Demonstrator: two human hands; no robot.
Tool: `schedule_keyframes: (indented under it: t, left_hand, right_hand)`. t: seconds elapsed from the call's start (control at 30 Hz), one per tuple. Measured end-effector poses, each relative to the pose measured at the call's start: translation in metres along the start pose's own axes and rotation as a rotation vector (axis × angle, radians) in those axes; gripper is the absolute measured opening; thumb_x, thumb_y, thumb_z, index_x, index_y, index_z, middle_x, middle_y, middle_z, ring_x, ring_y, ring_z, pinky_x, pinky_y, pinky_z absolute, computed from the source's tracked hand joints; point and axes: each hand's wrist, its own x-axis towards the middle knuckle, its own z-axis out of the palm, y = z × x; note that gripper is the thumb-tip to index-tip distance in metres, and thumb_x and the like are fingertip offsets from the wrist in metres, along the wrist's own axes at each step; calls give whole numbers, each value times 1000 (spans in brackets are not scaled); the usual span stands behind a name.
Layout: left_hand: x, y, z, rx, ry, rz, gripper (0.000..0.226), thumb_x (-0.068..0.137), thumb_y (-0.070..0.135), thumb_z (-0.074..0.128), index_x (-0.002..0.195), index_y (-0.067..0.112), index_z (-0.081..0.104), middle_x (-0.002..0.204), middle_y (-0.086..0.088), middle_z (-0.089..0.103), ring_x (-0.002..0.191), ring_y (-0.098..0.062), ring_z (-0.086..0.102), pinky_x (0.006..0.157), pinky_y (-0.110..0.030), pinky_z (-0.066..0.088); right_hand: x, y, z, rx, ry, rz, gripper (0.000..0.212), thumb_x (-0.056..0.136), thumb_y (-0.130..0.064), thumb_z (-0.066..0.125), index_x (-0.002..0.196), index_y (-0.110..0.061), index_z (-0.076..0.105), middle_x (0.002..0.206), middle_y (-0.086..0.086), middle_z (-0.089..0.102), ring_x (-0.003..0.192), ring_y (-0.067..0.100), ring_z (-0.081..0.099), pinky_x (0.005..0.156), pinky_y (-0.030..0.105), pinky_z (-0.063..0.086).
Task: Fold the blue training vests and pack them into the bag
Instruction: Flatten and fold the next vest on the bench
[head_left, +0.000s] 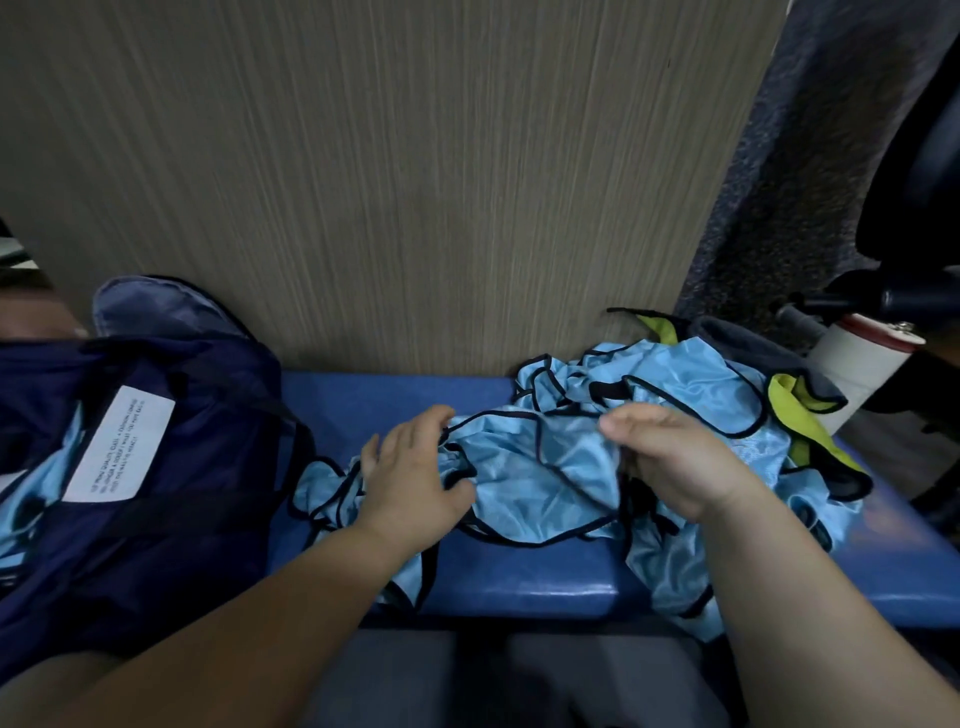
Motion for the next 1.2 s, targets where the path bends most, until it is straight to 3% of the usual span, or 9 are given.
schedule_keyframes:
  t: [0.17,0.33,0.4,0.5,0.6,0.73,0.9,1.07,1.2]
  left_hand:
    - [-1,32,-3,-173,-164,282,57,69,74,47,123,60,36,130,27,43,131,-1,30,115,-41,17]
    - [-4,36,9,-308,-280,138,81,56,86,60,128,61,29,121,19,60,123,-10,50,109,-41,36]
    - [-3,34,11,-219,-304,72,74,66,78,63,130,52,36,111,16,66,113,-14,57,99,-36,45]
    - [-2,35,8,11,-270,103,24,89,47,59,103,28,61,90,5,68,91,-19,61,78,-31,46]
    - [-3,34,1,-159,-234,88,26,91,47,57,85,23,65,79,0,64,75,-17,61,68,-36,48]
    - [2,44,-13,-477,-106,89,5,92,20,65,87,22,68,89,-1,64,81,-9,59,72,-23,46]
    - [5,62,-31,-748,-215,33,26,88,37,57,82,12,56,71,-1,53,68,-17,49,68,-34,41]
    - [6,69,-31,-825,-319,18,23,86,52,52,96,33,57,78,21,61,76,1,57,77,-28,45]
    - [4,73,-28,-632,-283,70,55,68,45,82,111,31,50,102,14,65,96,-1,62,84,-22,50]
  right_hand:
    - [0,10,15,-151,-308,27,30,64,-36,87,87,-18,78,91,12,67,86,25,56,83,34,46]
    - [-3,8,26,-79,-185,-27,11,79,-8,72,83,-16,78,82,9,70,72,16,62,69,22,50]
    - [-4,4,26,-13,-138,-47,11,75,-3,78,82,-12,78,82,8,74,74,13,68,70,21,54]
    - [-4,1,25,25,-22,-91,16,74,-7,71,75,-20,80,80,2,74,80,12,68,81,23,54]
    - [-2,1,21,80,95,-137,39,85,6,62,66,-24,79,71,-5,72,69,6,67,69,17,52]
    - [1,6,18,-26,181,-188,23,74,-7,79,81,-28,74,89,-1,68,84,11,63,81,25,50]
    - [3,11,23,-122,54,-176,62,77,-5,80,125,-38,57,123,-7,65,119,12,57,99,32,45]
    - [3,10,37,-203,53,-241,12,70,-23,75,76,-31,68,78,-3,56,75,14,54,77,35,47]
    - [4,11,44,-293,185,-360,19,64,-42,74,70,-31,59,82,-7,55,79,9,54,77,27,44]
